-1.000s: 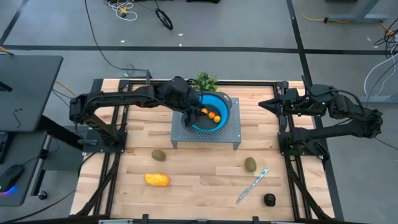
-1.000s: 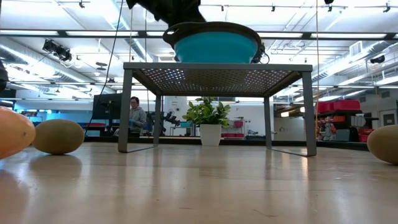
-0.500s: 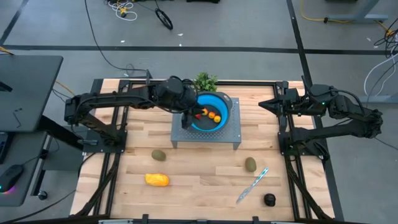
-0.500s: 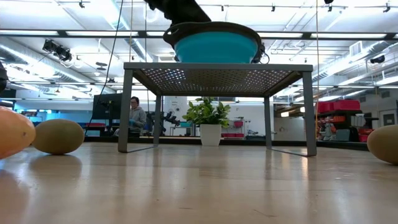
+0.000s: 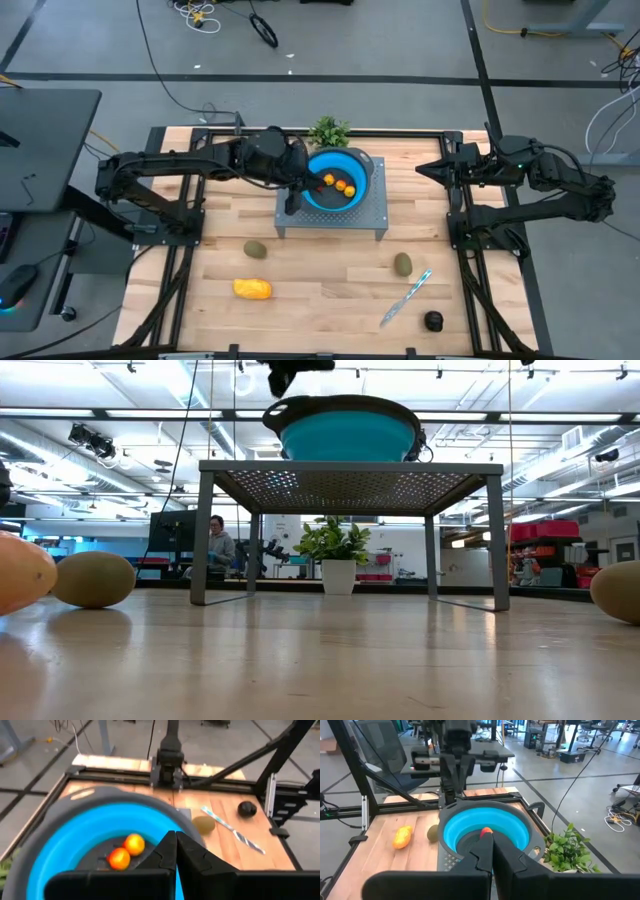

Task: Pick & Place Fruit
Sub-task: Put the right green kiwi into the strainer bowl on the shelf

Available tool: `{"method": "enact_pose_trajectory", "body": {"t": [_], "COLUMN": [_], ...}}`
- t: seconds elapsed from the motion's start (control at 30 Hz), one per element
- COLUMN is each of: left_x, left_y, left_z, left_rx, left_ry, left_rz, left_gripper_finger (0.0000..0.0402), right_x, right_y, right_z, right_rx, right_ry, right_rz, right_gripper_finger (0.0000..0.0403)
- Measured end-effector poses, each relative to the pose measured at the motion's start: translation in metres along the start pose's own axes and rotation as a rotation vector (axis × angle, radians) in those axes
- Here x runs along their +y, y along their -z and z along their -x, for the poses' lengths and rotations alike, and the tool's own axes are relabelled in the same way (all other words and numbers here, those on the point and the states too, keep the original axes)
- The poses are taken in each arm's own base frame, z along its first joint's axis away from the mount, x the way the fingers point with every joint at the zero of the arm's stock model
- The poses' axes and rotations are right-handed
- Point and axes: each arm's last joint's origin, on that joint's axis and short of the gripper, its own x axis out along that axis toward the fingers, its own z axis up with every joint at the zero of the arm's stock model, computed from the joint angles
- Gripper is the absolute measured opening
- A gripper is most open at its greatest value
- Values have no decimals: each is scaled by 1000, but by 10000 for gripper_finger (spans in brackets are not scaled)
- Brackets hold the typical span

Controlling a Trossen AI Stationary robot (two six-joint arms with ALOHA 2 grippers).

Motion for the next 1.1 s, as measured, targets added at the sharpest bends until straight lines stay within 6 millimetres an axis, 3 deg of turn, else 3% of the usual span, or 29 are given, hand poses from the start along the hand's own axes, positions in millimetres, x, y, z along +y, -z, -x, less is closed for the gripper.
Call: {"method": "enact_pose_trajectory", "body": {"t": [0.6, 1.1], "left_x": [-5, -6], "left_y": [-7, -9], "left_z": [22, 48], "left_rx": [-35, -37], "left_ry": [-7, -60], "left_rz": [-1, 20], "left_gripper_finger": [5, 5], "right_x": [2, 26], "right_y": [2, 6], "right_z": [-4, -26], "right_rx": [27, 113], "right_ry": [-43, -217], "right_rz": [31, 69], "right_gripper_finger": [7, 6]}}
